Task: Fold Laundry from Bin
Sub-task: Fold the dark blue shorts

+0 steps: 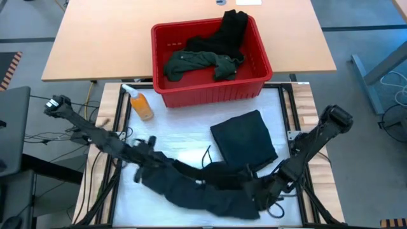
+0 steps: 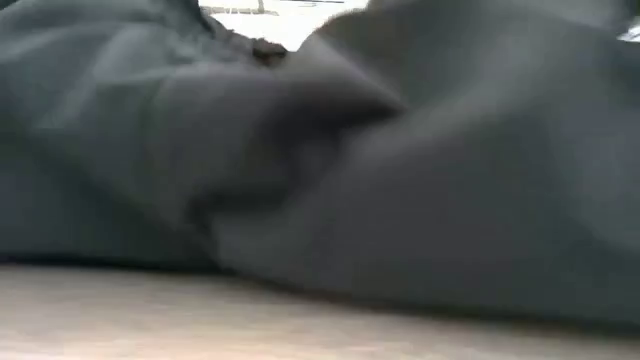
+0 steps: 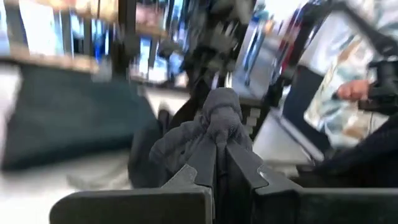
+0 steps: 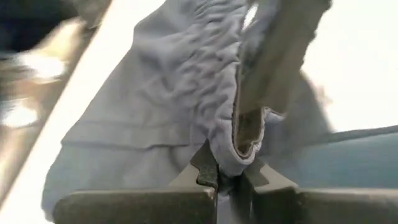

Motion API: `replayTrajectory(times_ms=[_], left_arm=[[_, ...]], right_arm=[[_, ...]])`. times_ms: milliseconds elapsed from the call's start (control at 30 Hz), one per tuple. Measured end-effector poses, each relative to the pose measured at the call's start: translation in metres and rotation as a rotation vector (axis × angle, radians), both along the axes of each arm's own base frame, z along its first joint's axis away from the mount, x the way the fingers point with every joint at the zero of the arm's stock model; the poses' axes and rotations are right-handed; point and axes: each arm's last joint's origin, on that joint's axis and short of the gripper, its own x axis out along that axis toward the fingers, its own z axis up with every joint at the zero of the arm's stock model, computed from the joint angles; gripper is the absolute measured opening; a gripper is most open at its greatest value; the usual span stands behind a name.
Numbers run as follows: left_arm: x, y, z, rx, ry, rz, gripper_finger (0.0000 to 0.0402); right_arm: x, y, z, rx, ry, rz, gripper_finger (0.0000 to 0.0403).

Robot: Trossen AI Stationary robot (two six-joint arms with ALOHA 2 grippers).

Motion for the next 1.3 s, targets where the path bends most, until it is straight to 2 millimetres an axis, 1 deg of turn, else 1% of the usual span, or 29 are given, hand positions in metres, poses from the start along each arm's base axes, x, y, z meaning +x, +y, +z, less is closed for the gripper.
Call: replayTrajectory(times_ms=[100,167,267,333,500,600,633,700,733,767,800,867,933,1000,1033,1100,1133,1200,1233,1300], left_arm=[[-0.017,0.009,0.016,0.048,-0.117,0.019,0.0001],[-0.026,0.015,0.023,0.089,-0.181,0.064,0.0001],[-0.040,0.028,0.035,0.134,-0.267,0.197,0.0000],[-0.050,0.038,0.046,0.154,-0.316,0.292,0.0000],[-0.077,0.059,0.084,0.174,-0.454,0.403,0.0000],[-0.089,0.066,0.108,0.186,-0.530,0.403,0.0000],[-0.091,0.066,0.115,0.193,-0.560,0.378,0.0000],[-0.093,0.064,0.128,0.213,-0.626,0.284,0.0000],[-0.092,0.061,0.131,0.230,-0.648,0.218,0.0000],[-0.089,0.057,0.132,0.247,-0.654,0.142,0.0000],[-0.084,0.051,0.130,0.262,-0.643,0.058,0.0000],[-0.070,0.036,0.117,0.281,-0.558,-0.136,0.0000],[-0.052,0.019,0.093,0.285,-0.415,-0.292,0.0000],[-0.033,-0.001,0.058,0.266,-0.256,-0.395,0.0000],[-0.024,-0.012,0.037,0.248,-0.182,-0.421,0.0000],[-0.008,-0.030,-0.005,0.203,-0.051,-0.448,0.0000],[-0.002,-0.036,-0.025,0.171,0.000,-0.449,0.0000],[0.007,-0.046,-0.050,0.083,0.053,-0.436,0.0000],[0.011,-0.050,-0.059,0.044,0.074,-0.423,0.0000],[0.019,-0.056,-0.071,0.014,0.100,-0.411,0.0000]], right_arm=[[-0.002,-0.018,0.022,-0.193,-0.156,-0.030,0.0034],[-0.004,-0.031,0.036,-0.332,-0.231,-0.045,0.0034],[-0.006,-0.054,0.056,-0.539,-0.299,-0.060,0.0034],[-0.006,-0.071,0.073,-0.637,-0.347,-0.095,0.0034],[-0.003,-0.119,0.130,-0.733,-0.475,-0.234,0.0034],[-0.002,-0.140,0.166,-0.795,-0.569,-0.325,0.0034],[-0.002,-0.144,0.177,-0.810,-0.595,-0.333,0.0034],[-0.003,-0.143,0.194,-0.784,-0.667,-0.288,0.0034],[-0.004,-0.139,0.200,-0.754,-0.701,-0.247,0.0034],[-0.004,-0.133,0.201,-0.722,-0.717,-0.200,0.0034],[-0.005,-0.124,0.200,-0.689,-0.721,-0.143,0.0034],[-0.007,-0.103,0.187,-0.628,-0.665,-0.032,0.0034],[-0.009,-0.078,0.161,-0.526,-0.549,0.064,0.0033],[-0.013,-0.053,0.122,-0.425,-0.395,0.110,0.0033],[-0.014,-0.039,0.098,-0.394,-0.318,0.113,0.0033],[-0.017,-0.017,0.050,-0.352,-0.187,0.096,0.0033],[-0.019,-0.008,0.030,-0.341,-0.150,0.070,0.0033],[-0.021,0.006,-0.006,-0.363,-0.118,-0.009,0.0033],[-0.021,0.011,-0.022,-0.393,-0.106,-0.044,0.0033],[-0.019,0.018,-0.045,-0.455,-0.095,-0.095,0.0033]])
